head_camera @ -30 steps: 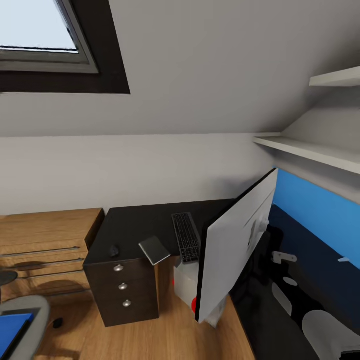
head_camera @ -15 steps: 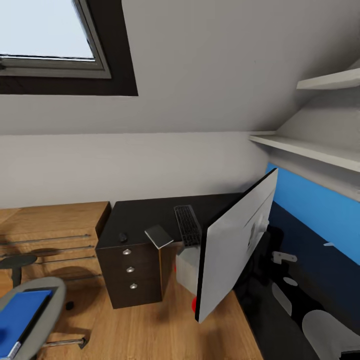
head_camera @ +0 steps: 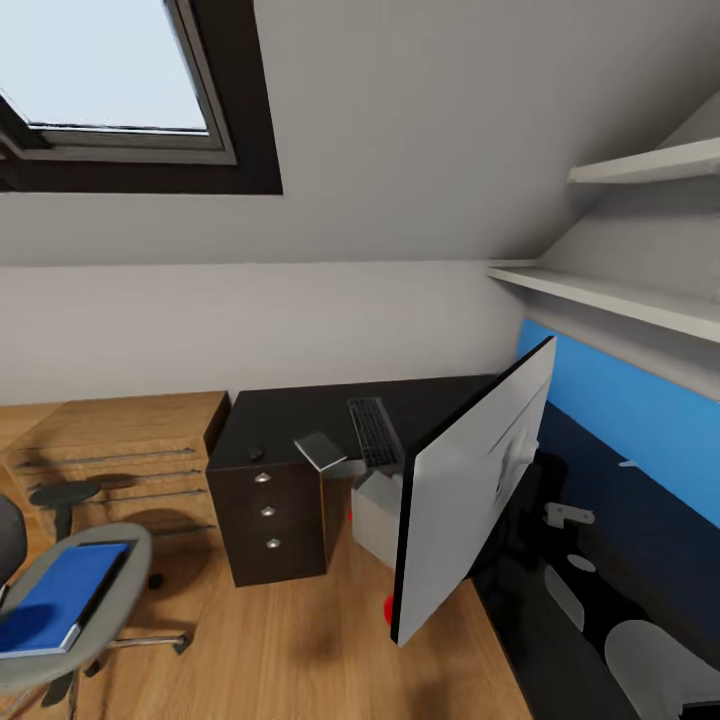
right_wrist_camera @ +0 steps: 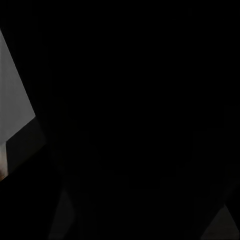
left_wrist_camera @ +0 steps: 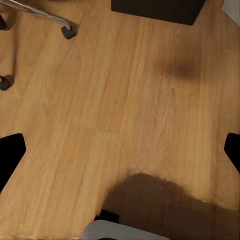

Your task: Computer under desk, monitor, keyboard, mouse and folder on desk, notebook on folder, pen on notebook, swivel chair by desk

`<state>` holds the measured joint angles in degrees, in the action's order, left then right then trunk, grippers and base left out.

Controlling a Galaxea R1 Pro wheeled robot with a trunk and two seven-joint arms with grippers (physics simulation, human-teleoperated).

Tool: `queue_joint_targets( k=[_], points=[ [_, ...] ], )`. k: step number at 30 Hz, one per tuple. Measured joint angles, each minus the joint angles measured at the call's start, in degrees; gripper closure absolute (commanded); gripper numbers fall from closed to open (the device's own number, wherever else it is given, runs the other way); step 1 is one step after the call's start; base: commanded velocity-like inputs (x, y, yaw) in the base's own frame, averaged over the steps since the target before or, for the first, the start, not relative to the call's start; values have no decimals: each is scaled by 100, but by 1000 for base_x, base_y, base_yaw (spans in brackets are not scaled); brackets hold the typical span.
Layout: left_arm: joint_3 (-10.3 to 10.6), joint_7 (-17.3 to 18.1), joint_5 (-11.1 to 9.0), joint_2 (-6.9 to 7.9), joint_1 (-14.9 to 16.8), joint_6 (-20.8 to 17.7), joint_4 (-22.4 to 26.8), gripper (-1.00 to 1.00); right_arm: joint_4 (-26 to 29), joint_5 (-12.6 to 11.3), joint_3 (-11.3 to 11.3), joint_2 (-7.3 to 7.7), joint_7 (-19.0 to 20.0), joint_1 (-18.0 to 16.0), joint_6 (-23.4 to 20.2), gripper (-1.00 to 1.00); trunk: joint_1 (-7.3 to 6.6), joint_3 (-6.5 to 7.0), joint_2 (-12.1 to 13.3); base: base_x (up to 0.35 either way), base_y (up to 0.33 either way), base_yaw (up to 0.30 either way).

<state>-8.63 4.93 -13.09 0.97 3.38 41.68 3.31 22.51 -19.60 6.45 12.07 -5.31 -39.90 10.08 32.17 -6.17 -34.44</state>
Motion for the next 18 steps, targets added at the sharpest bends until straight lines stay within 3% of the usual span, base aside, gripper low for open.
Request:
queue_joint_targets(
  k=[10, 18],
  points=[
    [0, 0, 0, 0, 0, 1, 0, -100, -1, -1, -4, -4, -3, 0, 12, 100, 0, -3, 0, -318, -133, 14],
    [1, 0, -2, 0, -1, -6, 1, -100, -3, -1, 0, -1, 0, -1, 18, 100, 0, -37, 0, -290, -191, 160]
  ],
)
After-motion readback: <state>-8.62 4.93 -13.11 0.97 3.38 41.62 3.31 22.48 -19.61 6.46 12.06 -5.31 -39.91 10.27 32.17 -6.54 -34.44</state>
